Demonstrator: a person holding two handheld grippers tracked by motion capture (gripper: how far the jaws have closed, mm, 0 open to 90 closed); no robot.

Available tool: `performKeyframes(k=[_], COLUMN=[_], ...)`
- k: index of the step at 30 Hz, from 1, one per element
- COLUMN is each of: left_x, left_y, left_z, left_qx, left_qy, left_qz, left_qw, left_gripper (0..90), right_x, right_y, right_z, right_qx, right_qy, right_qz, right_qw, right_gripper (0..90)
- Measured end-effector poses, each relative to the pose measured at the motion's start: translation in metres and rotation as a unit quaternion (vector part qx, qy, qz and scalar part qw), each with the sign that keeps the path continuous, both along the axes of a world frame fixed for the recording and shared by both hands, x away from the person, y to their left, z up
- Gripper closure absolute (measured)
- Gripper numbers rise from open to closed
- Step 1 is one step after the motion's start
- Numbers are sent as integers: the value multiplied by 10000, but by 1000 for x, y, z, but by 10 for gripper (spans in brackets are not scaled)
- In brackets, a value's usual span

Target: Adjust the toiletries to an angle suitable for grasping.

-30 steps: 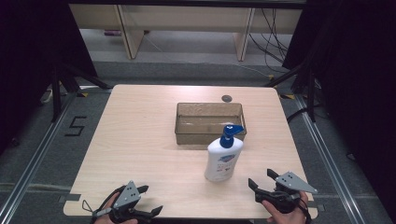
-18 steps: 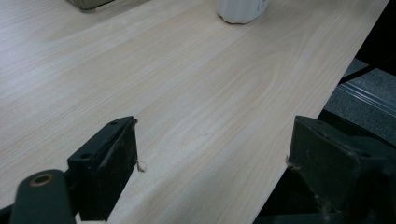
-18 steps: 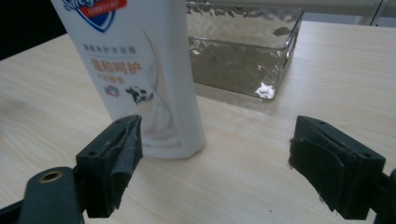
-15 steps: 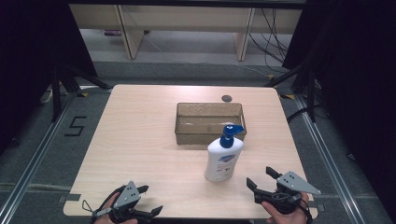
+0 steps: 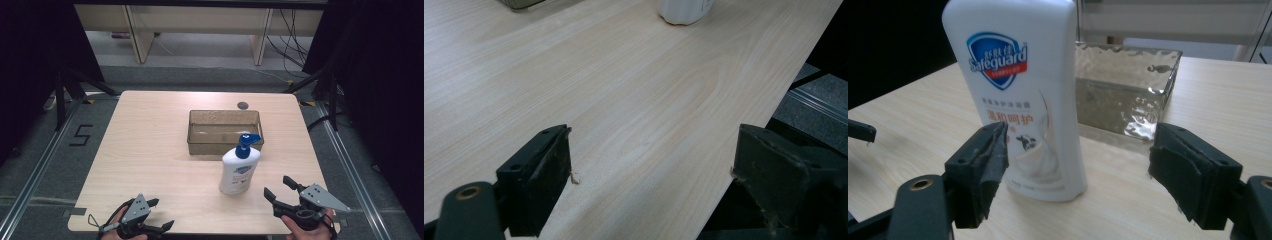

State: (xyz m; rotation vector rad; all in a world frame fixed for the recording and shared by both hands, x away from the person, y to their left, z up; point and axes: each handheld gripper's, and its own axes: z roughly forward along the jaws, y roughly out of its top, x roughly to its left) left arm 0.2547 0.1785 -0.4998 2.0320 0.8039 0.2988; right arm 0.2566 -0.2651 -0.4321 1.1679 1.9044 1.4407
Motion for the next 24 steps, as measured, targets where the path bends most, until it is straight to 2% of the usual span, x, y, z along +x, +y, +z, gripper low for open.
performKeyframes(k=[1,4,6,7,8,9,13,15,16,17,20,21,23,24], left_x=[0,0,0,1,1,1,1,1,1,1,1,1,1,1], left_y=[1,1,1,1,1,1,0,0,0,0,0,0,0,0], left_z=[0,0,0,-1,0,-1,-2,-2,-2,-2,-2,-2,-2,-2], left_qx=[51,85,89,75,100,100,20,26,86,74,64,63,65,63], left_qy=[-2,6,5,0,-5,-34,-2,1,-20,-11,-12,-13,-14,-16], left_qz=[-19,-4,-6,-9,-26,-3,28,26,6,5,20,17,17,20], left_qw=[10000,10000,10000,10000,9999,9999,10000,10000,10000,10000,10000,10000,10000,10000], left_gripper=[149,149,149,149,149,149,149,149,149,149,149,149,149,149], right_x=[0,-2,-2,0,-2,-1,-1,-1,-1,-1,0,0,-1,1], right_y=[0,2,2,2,2,2,2,5,5,6,7,8,8,8], right_z=[3,7,8,8,10,12,15,17,17,19,21,23,25,25], right_qx=[-26,31,-21,-40,-16,-58,-57,76,76,38,2,25,-33,-87], right_qy=[-105,18,-25,-168,-77,-198,-158,-145,-145,-151,-180,-132,-56,-244], right_qz=[19,80,74,87,120,155,221,206,206,302,274,356,349,323], right_qw=[9999,10000,10000,9998,9999,9997,9996,9997,9997,9994,9995,9993,9994,9991], right_gripper=[251,260,265,274,286,291,303,309,309,310,310,309,308,305])
